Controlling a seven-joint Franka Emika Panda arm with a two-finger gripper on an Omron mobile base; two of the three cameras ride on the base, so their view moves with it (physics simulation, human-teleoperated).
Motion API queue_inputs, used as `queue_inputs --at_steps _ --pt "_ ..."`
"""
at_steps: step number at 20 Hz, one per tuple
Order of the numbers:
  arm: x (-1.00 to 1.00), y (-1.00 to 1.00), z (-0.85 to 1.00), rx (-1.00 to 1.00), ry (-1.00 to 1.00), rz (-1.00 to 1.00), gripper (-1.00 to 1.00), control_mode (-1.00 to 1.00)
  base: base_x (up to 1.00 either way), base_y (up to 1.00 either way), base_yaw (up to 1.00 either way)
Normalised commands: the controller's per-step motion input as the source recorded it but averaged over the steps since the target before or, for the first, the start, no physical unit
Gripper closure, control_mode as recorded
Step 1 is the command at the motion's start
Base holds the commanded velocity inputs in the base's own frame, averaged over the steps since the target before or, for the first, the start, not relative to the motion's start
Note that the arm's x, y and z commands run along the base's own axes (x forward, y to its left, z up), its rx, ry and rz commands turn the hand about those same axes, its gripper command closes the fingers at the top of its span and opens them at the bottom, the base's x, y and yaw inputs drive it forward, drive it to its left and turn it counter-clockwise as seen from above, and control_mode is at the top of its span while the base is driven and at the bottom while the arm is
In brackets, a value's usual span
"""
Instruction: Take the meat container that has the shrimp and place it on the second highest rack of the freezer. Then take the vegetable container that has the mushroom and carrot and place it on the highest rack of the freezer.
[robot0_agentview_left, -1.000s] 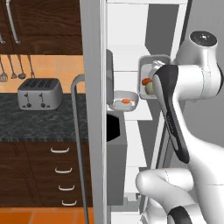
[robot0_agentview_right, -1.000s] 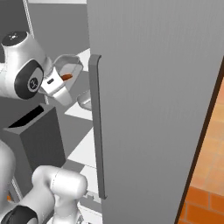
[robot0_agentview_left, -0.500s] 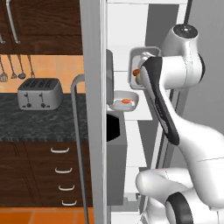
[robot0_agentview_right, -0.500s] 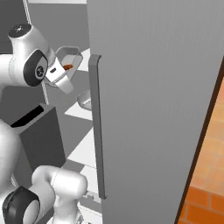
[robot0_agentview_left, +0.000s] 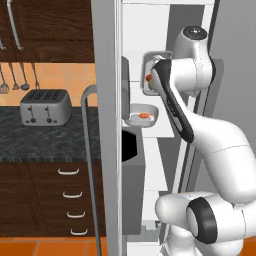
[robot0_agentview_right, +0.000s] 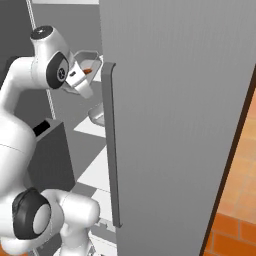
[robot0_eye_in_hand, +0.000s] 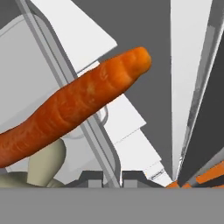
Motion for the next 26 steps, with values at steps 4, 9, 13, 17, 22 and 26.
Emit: queue_inputs --at_steps 4,9,13,17,22,26 --pt "0.39 0.24 -0.12 0.0 0.03 0.0 1.0 -1.0 0.0 0.0 0.0" --pt "0.37 0.27 -0.07 0.0 0.05 0.0 1.0 -1.0 0.0 0.0 0.0" --pt "0.33 0.19 -0.01 0.0 0.04 0.0 1.0 -1.0 0.0 0.0 0.0" --pt "0.32 0.02 0.0 0.0 0.0 0.0 1.0 -1.0 0.0 0.0 0.0" --pt "0.01 -0.01 0.0 0.0 0.0 0.0 1.0 -1.0 0.0 0.0 0.0" --pt "0.09 -0.16 0.05 0.0 0.0 -0.07 1.0 -1.0 0.0 0.0 0.0"
